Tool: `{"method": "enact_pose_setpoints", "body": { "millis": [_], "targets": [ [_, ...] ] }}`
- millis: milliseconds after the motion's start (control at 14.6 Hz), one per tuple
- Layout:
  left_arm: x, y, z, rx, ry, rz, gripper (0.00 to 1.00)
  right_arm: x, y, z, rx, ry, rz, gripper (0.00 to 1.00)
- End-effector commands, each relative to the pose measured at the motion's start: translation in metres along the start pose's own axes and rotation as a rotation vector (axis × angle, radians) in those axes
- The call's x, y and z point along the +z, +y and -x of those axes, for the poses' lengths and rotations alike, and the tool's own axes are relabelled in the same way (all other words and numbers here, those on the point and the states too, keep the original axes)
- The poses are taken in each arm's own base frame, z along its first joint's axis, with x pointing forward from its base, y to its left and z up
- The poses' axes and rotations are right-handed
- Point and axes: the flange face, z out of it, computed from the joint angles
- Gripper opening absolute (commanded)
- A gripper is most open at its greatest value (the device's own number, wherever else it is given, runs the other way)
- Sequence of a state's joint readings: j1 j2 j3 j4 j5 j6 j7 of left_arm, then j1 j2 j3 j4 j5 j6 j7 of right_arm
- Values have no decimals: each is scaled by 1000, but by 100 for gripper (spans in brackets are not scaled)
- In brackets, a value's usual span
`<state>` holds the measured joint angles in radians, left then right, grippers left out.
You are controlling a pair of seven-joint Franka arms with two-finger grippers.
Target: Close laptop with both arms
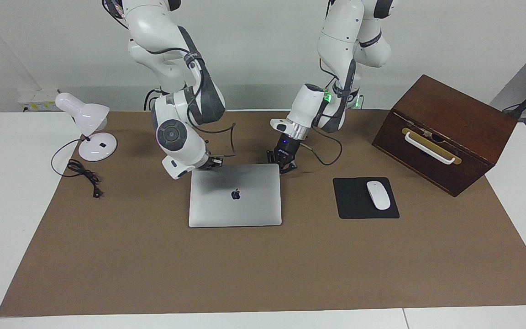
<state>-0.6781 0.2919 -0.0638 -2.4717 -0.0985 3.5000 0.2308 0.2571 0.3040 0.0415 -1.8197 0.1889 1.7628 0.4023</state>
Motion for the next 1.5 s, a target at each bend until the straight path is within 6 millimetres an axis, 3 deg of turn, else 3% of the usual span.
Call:
{"method": "enact_pose_setpoints", "body": {
  "millis": [0, 341, 683, 1434],
  "targets": [
    [31, -11, 59, 13, -146, -4, 0, 7, 6, 12, 25, -12, -24, 0],
    [31, -12, 60, 19, -148, -4, 0, 17, 10, 12, 30, 15, -33, 0],
    [31, -13, 66, 34, -157, -4, 0, 15, 9, 13, 31, 18, -32, 0],
    [27, -12, 80, 44, -173, -4, 0, -37, 23, -7, 50, 127, -97, 0]
  ]
}}
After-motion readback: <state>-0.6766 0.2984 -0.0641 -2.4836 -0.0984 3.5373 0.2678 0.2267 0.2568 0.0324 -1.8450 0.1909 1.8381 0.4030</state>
